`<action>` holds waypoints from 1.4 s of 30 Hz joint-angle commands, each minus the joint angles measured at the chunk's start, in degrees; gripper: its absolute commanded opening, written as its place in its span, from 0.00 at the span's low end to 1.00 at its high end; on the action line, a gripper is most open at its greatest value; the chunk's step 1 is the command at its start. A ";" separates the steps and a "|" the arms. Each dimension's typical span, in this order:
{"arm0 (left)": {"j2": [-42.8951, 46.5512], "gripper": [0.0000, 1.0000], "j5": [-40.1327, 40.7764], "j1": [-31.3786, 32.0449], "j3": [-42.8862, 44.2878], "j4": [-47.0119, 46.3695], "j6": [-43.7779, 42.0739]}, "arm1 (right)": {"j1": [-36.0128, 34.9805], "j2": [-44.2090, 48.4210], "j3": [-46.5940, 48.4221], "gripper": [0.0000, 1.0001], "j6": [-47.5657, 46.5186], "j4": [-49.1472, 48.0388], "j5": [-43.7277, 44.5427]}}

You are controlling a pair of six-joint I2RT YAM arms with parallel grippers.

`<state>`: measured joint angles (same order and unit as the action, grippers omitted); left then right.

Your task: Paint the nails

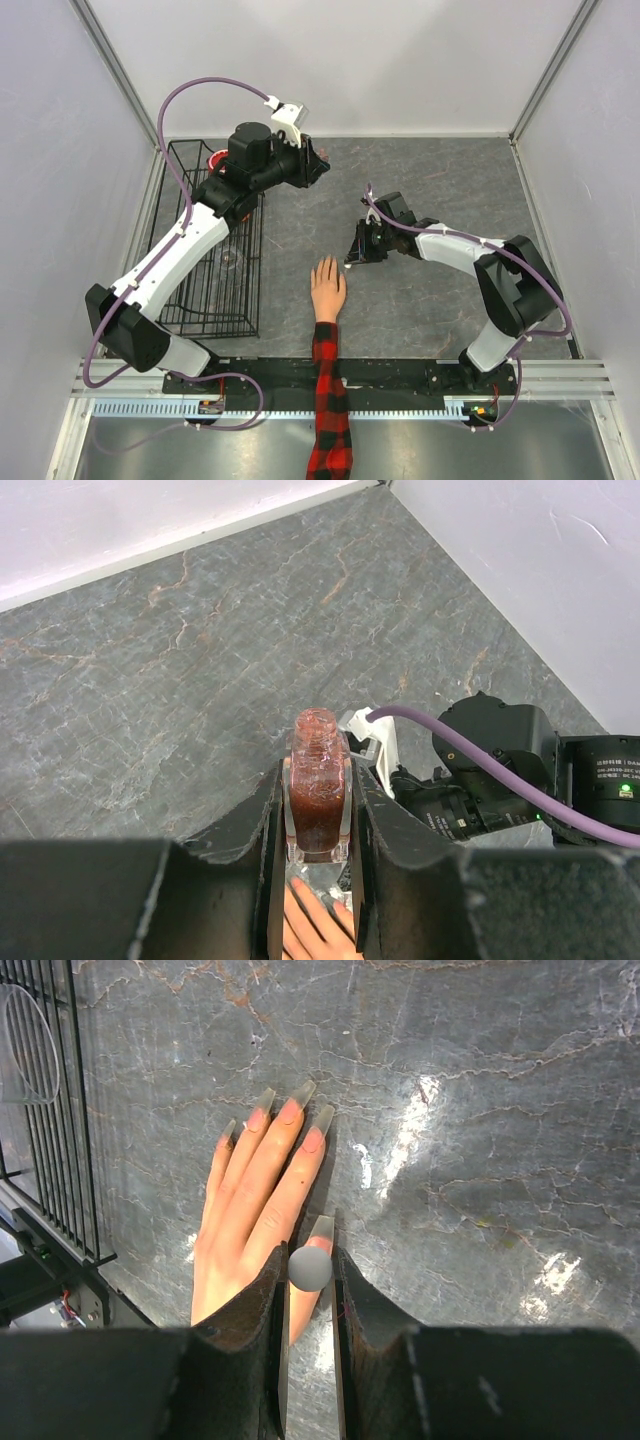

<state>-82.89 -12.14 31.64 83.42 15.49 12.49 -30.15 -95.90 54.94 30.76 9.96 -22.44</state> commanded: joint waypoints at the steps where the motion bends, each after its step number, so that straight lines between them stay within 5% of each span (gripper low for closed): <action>1: 0.10 0.02 -0.25 0.35 2.45 -0.63 0.96 | -0.17 -1.13 2.37 0.00 -0.79 -1.08 -0.50; 42: -0.34 0.02 -0.69 0.35 2.80 0.33 -0.01 | -0.79 -4.47 4.83 0.00 -0.97 -0.29 -2.00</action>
<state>-83.53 -12.32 31.66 83.74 17.41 12.47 -30.65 -99.77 57.34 30.24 10.39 -23.59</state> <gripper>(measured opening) 0.307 0.243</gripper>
